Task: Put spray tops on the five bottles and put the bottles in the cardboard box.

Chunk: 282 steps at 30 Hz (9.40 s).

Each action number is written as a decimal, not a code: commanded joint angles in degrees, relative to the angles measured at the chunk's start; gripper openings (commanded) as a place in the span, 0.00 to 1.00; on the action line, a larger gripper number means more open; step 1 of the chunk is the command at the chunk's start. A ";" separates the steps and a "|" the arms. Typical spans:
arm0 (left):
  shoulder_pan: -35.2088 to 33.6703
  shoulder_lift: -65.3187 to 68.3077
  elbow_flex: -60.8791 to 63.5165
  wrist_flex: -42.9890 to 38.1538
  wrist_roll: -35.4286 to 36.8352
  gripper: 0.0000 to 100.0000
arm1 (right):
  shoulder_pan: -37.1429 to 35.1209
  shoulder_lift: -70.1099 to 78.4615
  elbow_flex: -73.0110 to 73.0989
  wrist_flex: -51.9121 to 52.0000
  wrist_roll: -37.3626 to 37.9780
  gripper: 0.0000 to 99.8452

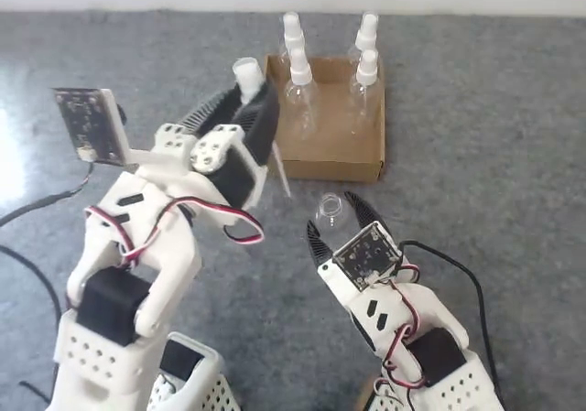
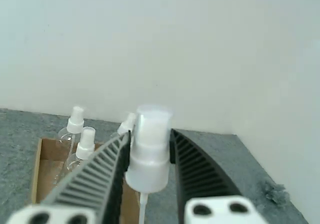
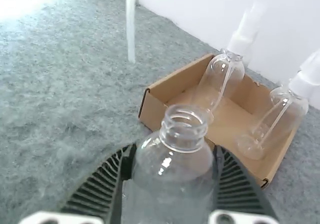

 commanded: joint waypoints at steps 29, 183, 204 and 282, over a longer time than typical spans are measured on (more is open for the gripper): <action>6.07 -1.58 4.88 -6.24 0.44 0.05 | -5.23 -1.19 -1.14 -1.71 0.00 0.15; -2.90 -1.67 20.62 4.31 -21.19 0.19 | 19.30 -1.19 -5.89 -0.22 -6.95 0.14; -21.45 -1.76 37.67 -17.67 -20.92 0.01 | 19.30 -1.19 -4.40 -0.40 -6.86 0.14; -30.24 -46.68 66.42 -17.23 -31.38 0.02 | 9.89 22.37 -22.86 -24.48 -7.30 0.14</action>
